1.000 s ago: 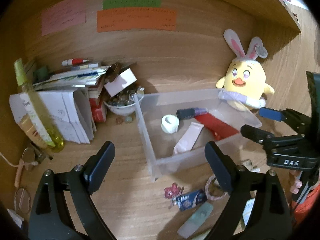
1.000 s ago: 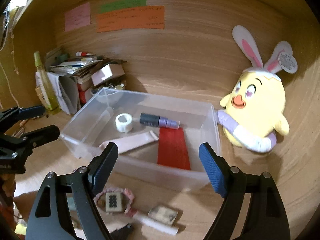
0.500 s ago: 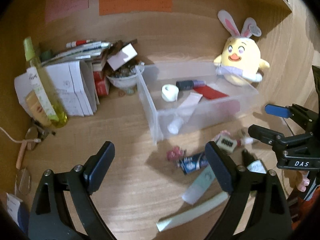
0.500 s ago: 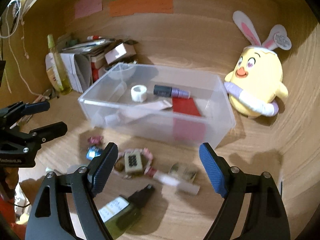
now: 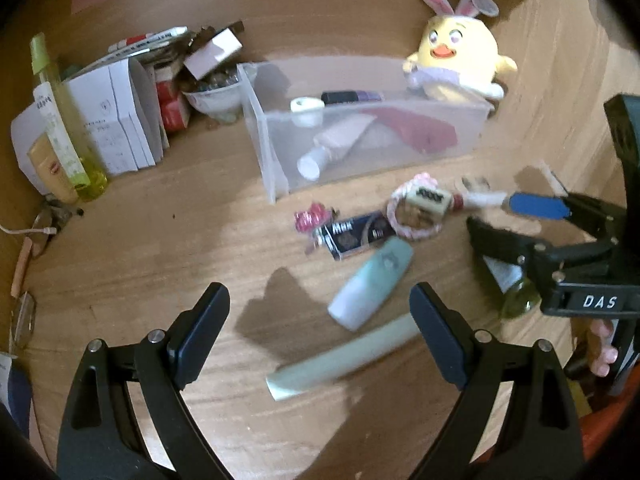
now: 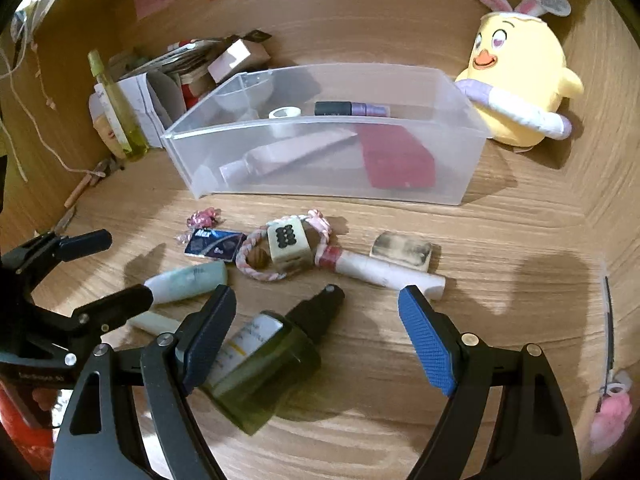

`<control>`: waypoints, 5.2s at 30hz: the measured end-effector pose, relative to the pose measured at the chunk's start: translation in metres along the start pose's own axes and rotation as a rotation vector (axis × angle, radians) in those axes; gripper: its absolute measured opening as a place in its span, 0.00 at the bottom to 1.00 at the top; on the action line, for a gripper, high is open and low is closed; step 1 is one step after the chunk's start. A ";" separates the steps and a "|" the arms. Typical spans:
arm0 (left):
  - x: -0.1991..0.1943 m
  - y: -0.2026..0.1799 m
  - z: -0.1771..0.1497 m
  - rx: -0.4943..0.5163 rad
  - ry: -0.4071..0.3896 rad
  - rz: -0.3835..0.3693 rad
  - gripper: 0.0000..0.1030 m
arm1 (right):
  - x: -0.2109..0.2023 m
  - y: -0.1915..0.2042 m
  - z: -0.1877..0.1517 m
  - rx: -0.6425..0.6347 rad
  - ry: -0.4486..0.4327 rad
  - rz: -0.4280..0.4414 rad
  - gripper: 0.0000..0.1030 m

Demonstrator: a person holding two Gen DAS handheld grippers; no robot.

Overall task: Organize objects
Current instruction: 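Withdraw both tools from the box toward the remaining items, then grasp the dark green pump bottle with the right tool while the left tool grasps the pale green tube, then lift the pump bottle and pale green tube and carry both over the clear box, then lower the pump bottle and pale green tube into the box and open both tools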

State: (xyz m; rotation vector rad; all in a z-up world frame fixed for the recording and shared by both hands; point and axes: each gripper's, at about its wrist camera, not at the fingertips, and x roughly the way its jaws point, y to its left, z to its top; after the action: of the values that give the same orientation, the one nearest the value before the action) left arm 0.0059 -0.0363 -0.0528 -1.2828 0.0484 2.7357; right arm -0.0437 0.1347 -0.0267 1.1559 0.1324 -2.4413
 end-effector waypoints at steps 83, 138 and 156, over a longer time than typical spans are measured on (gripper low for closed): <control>-0.054 -0.014 0.051 -0.005 -0.207 -0.125 0.14 | -0.055 -0.018 0.027 0.004 -0.202 0.066 0.37; 0.013 0.002 0.164 -0.087 -0.253 -0.043 0.14 | 0.009 -0.050 0.160 -0.051 -0.255 -0.016 0.37; 0.073 -0.015 0.161 -0.085 -0.109 -0.175 0.14 | 0.064 -0.056 0.149 -0.052 -0.094 -0.042 0.37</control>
State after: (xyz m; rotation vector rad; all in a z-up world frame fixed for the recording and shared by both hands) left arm -0.1618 -0.0017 -0.0050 -1.0974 -0.1829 2.6768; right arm -0.2093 0.1235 0.0156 1.0240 0.1927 -2.5085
